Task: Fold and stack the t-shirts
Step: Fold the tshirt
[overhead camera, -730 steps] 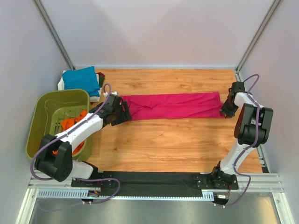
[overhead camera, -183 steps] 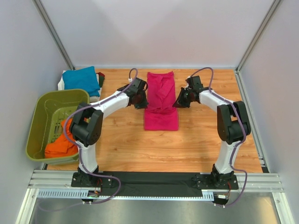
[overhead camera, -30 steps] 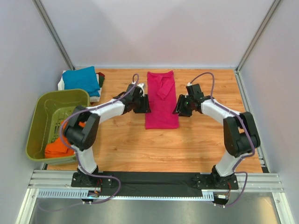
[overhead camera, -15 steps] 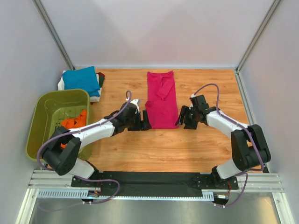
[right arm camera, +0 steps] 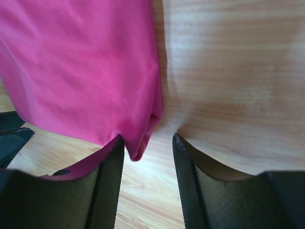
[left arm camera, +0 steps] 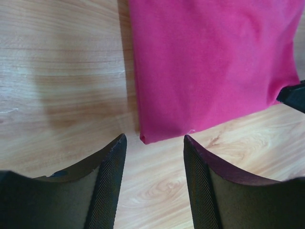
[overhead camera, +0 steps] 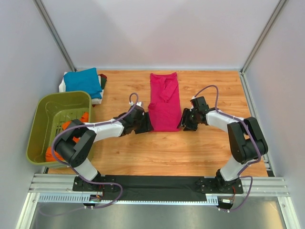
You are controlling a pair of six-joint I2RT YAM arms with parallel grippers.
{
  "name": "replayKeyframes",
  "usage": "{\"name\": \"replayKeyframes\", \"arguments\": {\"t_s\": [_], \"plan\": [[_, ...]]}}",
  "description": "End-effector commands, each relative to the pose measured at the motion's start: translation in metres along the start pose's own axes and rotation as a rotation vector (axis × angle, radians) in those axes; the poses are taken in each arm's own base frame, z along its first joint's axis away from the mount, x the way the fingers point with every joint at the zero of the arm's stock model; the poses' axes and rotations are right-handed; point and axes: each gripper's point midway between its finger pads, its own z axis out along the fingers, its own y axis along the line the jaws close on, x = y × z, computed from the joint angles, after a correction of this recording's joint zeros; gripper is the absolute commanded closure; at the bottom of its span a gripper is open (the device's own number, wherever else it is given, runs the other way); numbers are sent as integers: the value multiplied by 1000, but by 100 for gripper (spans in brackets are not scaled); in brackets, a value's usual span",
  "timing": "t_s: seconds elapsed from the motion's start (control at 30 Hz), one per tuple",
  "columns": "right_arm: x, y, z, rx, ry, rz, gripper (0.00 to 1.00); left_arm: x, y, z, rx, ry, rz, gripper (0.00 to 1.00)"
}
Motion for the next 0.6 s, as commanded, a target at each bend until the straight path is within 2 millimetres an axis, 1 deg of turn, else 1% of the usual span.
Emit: {"name": "replayKeyframes", "arguments": {"t_s": [0.0, 0.03, 0.07, 0.13, 0.2, 0.23, 0.27, 0.33, 0.37, 0.43, 0.47, 0.5, 0.53, 0.57], "plan": [[-13, 6, 9, -23, -30, -4, 53, -23, -14, 3, 18, -75, -19, 42], [-13, 7, 9, -26, -29, 3, 54, -21, -13, 5, 14, -71, -16, 43], [-13, 8, 10, -28, -30, 6, 57, -20, -11, 7, 9, -67, -15, 44], [-13, 7, 11, -30, -27, 18, 60, -19, -10, 10, 4, -63, -13, 45], [-11, 9, 12, -40, -23, 22, 68, -17, -7, 14, -1, -58, -16, 51], [-10, 8, 13, -37, -23, 26, 73, -18, -8, 15, 4, -59, -16, 55], [-9, 6, 13, -34, -20, 34, 83, -15, -9, 17, 9, -50, -19, 62], [-6, 4, 15, -25, -17, 39, 91, -12, -7, 20, 7, -39, -15, 71], [-6, 2, 15, -22, -19, 43, 100, -11, -4, 21, 1, -38, -12, 81], [3, -5, 17, -6, -3, 48, 100, -7, 1, 23, -11, -35, -11, 97], [6, -6, 16, -3, -2, 52, 100, -4, 1, 23, -6, -24, -12, 100], [10, -9, 16, 2, 7, 54, 100, 1, 3, 21, -3, -12, -12, 100], [20, -15, 16, 11, 25, 60, 100, 4, 3, 19, 8, -6, -20, 100], [25, -15, 12, 9, 27, 60, 100, 10, 3, 16, 18, 12, -26, 100]]}}
